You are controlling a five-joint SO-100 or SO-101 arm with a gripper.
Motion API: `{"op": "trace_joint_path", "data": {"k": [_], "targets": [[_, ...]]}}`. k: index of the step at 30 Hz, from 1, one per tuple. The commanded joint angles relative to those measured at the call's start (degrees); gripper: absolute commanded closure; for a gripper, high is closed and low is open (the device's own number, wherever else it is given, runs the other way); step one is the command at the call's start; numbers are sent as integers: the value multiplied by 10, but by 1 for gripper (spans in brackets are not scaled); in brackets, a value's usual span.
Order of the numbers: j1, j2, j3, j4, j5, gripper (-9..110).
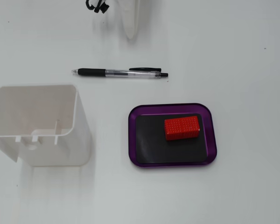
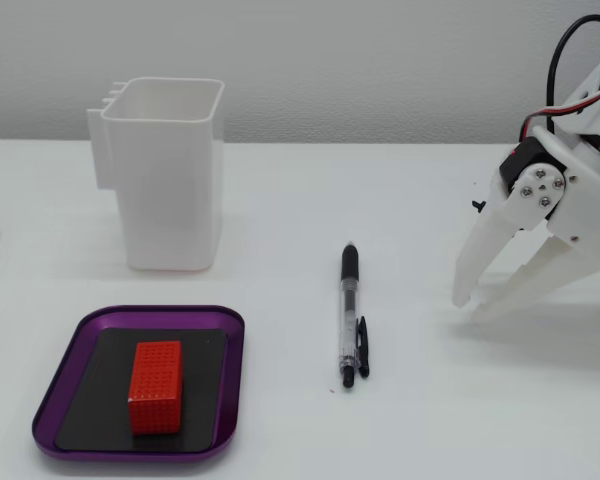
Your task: Pick up the pen and put it in the pen holder.
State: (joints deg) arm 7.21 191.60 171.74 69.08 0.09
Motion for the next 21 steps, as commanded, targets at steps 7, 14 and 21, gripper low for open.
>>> {"op": "trace_joint_path", "data": {"k": [7, 14, 21], "targets": [[3, -36, -196, -18, -4, 99], [-4, -251, -337, -20, -58, 99], [-6, -589, -529, 40, -64, 99]]}}
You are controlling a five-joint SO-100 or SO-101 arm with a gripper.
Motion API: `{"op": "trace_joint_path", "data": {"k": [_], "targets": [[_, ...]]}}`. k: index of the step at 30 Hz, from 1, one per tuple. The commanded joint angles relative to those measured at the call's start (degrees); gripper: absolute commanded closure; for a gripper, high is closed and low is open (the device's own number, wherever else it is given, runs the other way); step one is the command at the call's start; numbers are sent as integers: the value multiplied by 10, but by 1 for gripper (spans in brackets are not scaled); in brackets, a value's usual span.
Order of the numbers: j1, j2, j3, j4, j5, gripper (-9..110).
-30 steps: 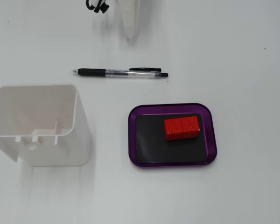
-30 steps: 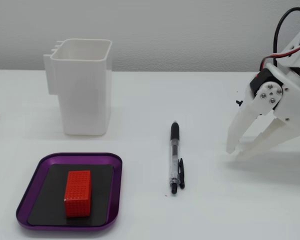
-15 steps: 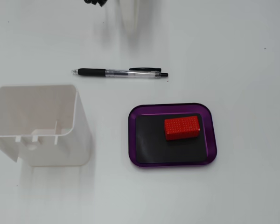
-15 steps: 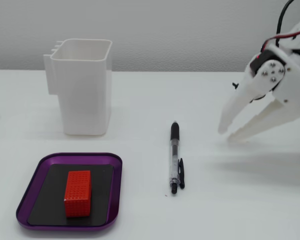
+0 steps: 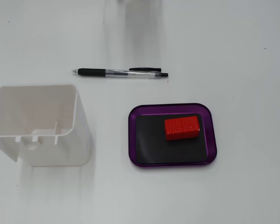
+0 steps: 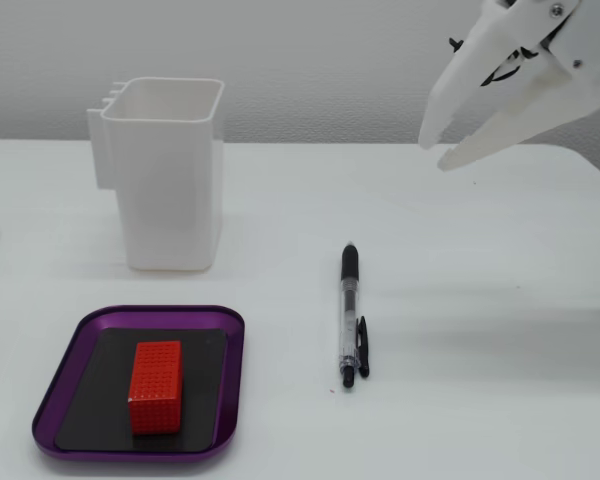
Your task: Pick up the pen and put it in the pen holder.
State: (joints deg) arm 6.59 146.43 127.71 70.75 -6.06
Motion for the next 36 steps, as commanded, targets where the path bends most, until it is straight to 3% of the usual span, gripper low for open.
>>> {"op": "trace_joint_path", "data": {"k": [1, 5, 11, 23, 36], "targets": [[-1, -180, -115, 28, -3, 99], [-30, -335, -201, 28, 0, 96], [-34, -481, -225, -25, 3, 80], [-31, -493, -155, -120, -7, 77], [57, -495, -143, -152, -59, 77]]}}
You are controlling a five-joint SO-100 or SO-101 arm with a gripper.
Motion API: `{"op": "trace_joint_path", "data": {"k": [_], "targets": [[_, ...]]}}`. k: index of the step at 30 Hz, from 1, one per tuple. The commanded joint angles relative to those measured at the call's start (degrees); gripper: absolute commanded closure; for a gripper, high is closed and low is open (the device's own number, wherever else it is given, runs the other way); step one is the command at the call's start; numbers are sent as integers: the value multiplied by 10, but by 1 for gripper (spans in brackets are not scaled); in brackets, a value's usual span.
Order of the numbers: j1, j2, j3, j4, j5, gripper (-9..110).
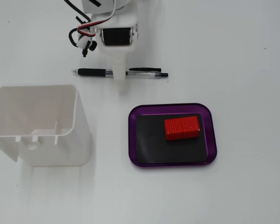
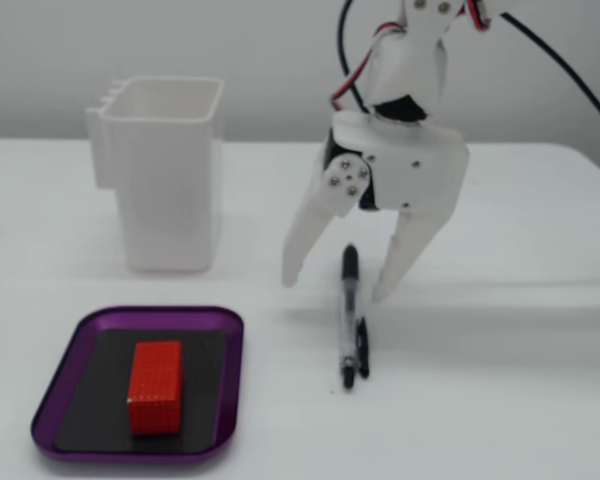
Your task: Pick up the pen and put it in the pen holder.
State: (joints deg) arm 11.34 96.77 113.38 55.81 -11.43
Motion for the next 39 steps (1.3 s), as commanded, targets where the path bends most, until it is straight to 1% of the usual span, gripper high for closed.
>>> {"op": "trace_joint_path", "data": {"k": [1, 5, 10, 13, 22, 27, 31, 39], "targets": [[9, 2, 7, -4, -6, 78], [3, 2, 24, -13, -6, 78], [3, 1, 30, -25, -6, 87], [3, 1, 33, -25, -6, 89], [1, 0, 34, -36, -6, 90], [-33, 0, 47, -39, -6, 90], [-58, 0, 69, -75, -1, 90], [-55, 0, 80, -90, -5, 91]]}}
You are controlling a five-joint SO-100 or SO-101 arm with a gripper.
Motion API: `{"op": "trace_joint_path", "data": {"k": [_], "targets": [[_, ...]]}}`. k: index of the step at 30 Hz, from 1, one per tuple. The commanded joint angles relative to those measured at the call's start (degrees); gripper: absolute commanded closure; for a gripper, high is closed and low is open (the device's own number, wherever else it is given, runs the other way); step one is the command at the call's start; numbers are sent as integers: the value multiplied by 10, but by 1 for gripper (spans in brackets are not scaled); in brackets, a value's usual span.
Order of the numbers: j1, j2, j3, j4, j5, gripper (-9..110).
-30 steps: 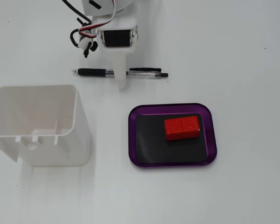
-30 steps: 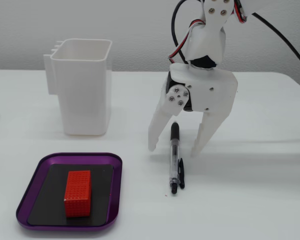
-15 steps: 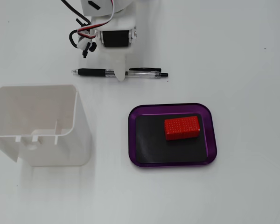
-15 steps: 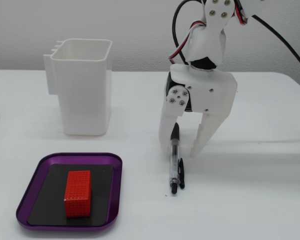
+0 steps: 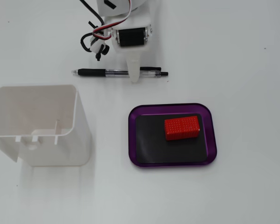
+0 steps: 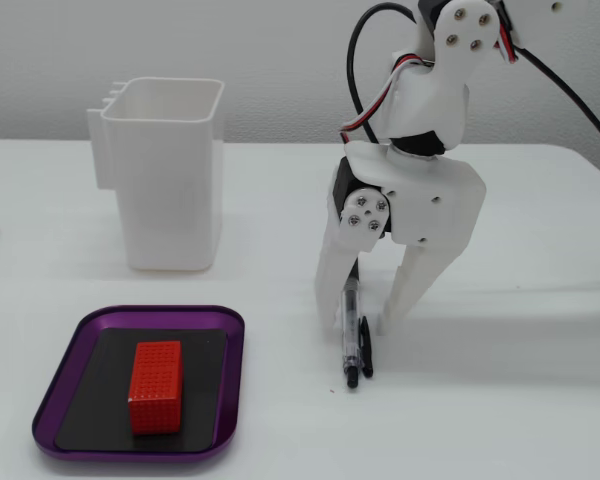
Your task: Pick up the pen and put it in the pen holder.
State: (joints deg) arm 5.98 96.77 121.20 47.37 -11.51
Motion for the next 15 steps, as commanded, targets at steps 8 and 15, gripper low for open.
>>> {"op": "trace_joint_path", "data": {"k": [8, 15], "targets": [[-1, 0, 2, -4, -6, 98], [37, 0, 2, -4, -39, 97]]}}
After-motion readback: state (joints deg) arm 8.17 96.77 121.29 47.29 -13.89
